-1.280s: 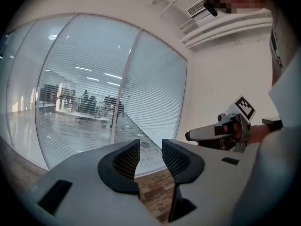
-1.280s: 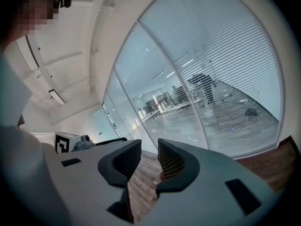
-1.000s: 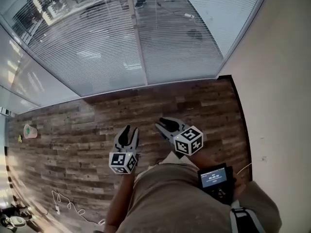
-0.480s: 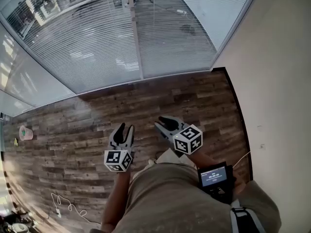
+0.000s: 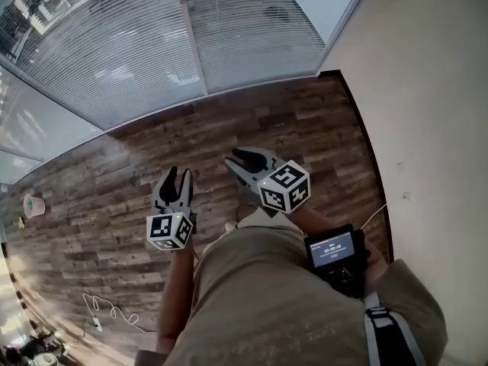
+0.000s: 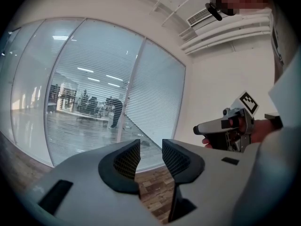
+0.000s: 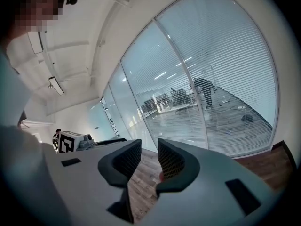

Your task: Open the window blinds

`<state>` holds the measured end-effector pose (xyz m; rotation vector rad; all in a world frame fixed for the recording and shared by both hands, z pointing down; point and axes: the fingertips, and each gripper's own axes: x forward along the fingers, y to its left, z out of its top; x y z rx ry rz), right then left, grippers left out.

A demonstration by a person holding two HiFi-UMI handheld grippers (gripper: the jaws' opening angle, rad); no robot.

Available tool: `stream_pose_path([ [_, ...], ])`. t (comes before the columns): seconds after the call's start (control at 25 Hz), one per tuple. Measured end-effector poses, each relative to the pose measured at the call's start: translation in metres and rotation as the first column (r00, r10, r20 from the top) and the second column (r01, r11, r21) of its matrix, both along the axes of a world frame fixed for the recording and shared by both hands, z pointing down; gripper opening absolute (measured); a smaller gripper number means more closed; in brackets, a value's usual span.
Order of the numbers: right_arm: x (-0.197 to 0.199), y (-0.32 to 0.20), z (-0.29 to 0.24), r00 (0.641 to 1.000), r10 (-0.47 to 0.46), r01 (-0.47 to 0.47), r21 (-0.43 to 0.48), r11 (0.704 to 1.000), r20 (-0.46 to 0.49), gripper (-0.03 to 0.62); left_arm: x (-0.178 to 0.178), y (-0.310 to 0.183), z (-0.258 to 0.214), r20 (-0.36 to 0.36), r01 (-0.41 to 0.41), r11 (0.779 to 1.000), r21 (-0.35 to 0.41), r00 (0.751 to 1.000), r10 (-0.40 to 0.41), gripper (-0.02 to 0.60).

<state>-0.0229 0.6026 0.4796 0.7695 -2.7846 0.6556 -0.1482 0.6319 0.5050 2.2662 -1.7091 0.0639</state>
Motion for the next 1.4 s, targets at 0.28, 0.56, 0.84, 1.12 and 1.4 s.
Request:
stream_pose_path([
  [0.28, 0.037, -0.008, 0.007, 1.000, -0.023, 0.023, -0.026, 0.999, -0.016, 0.107, 0.025, -0.011, 0.002, 0.000, 0.045, 0.999, -0.001, 0.999, -0.045, 0.156],
  [0.56, 0.078, -0.028, 0.004, 1.000, -0.012, 0.012, -0.034, 0.999, -0.015, 0.107, 0.067, -0.026, 0.007, -0.014, 0.048, 0.998, -0.035, 0.999, -0.049, 0.156],
  [0.84, 0.102, -0.035, 0.012, 1.000, -0.005, 0.004, -0.058, 0.998, -0.014, 0.109, 0.091, -0.030, 0.010, -0.002, 0.047, 0.998, -0.051, 0.999, -0.047, 0.156],
  [1.12, 0.112, -0.037, 0.012, 1.000, -0.019, 0.018, -0.067, 0.998, -0.010, 0.109, 0.101, -0.028, 0.011, 0.001, 0.062, 0.996, -0.069, 0.998, -0.062, 0.156],
  [1.4, 0.114, -0.032, 0.017, 0.999, -0.051, 0.050, -0.084, 0.995, -0.007, 0.108, 0.110, -0.018, 0.015, -0.001, 0.075, 0.993, -0.085, 0.997, -0.076, 0.156],
])
